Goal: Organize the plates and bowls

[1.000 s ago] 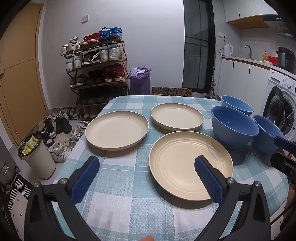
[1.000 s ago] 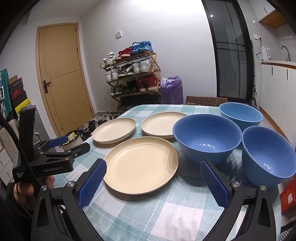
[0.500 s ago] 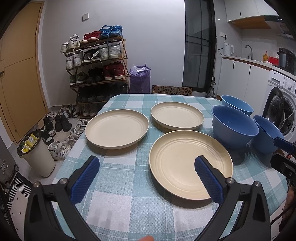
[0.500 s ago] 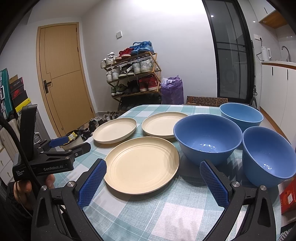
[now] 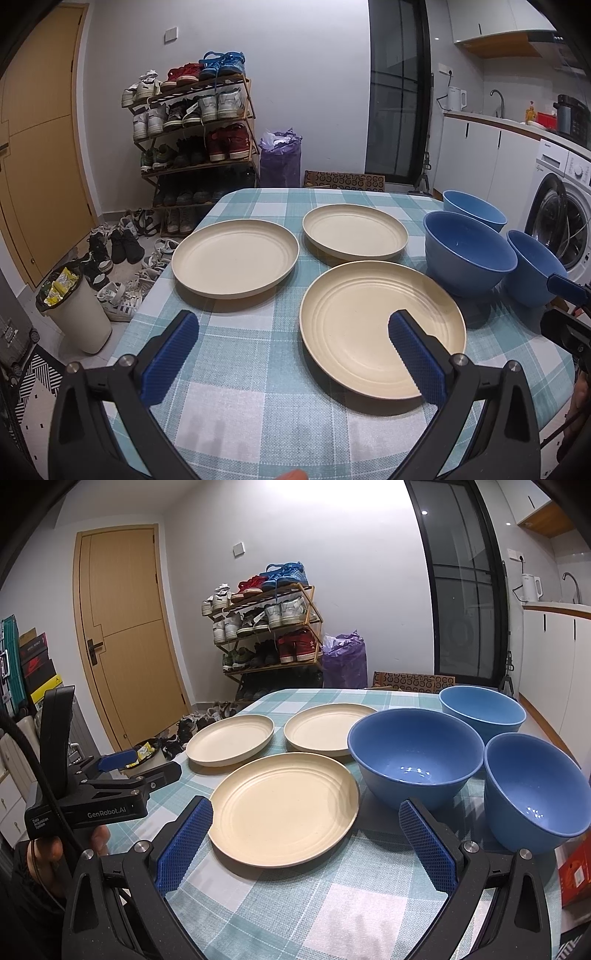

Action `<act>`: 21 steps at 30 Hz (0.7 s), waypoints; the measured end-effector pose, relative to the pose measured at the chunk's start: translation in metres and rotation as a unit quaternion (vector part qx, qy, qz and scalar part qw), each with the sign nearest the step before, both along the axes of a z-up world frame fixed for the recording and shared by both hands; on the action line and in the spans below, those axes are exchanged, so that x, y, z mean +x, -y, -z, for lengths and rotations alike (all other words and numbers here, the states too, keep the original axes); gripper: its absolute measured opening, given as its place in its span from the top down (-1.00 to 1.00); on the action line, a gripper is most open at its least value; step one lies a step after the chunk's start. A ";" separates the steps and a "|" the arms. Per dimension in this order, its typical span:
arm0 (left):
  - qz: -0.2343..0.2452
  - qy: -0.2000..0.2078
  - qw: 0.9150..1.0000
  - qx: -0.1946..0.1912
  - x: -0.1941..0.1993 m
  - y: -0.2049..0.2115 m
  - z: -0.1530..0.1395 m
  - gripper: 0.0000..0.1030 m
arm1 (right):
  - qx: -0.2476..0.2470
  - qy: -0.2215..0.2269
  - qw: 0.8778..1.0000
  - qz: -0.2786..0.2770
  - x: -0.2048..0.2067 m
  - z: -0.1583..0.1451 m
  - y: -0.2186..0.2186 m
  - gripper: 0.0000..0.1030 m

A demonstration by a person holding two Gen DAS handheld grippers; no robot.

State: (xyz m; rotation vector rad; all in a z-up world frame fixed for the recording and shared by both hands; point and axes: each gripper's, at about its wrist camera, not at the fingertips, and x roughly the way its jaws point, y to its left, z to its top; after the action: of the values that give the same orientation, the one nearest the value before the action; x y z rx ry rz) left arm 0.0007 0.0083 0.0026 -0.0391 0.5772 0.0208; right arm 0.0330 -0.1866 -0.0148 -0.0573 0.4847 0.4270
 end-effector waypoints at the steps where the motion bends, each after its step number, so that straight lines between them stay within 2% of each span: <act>1: 0.000 0.000 1.000 0.000 0.000 0.000 0.000 -1.00 | 0.000 0.000 1.000 0.000 0.000 0.000 0.000 -0.99; 11: -0.003 -0.006 1.000 0.004 0.007 -0.004 0.004 -1.00 | 0.000 -0.007 1.000 0.001 0.004 0.004 0.001 -0.99; 16: -0.009 -0.001 1.000 0.025 0.012 -0.003 0.008 -1.00 | -0.003 -0.008 1.000 0.000 0.008 0.003 0.002 -0.99; 21: -0.010 -0.001 1.000 0.024 0.017 -0.004 0.008 -1.00 | -0.005 -0.004 1.000 0.002 0.011 -0.002 0.002 -0.99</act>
State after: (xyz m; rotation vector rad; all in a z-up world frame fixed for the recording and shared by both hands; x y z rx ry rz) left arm 0.0178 0.0127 -0.0051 0.0016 0.5789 0.0533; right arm 0.0437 -0.1885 -0.0126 -0.0641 0.4940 0.4209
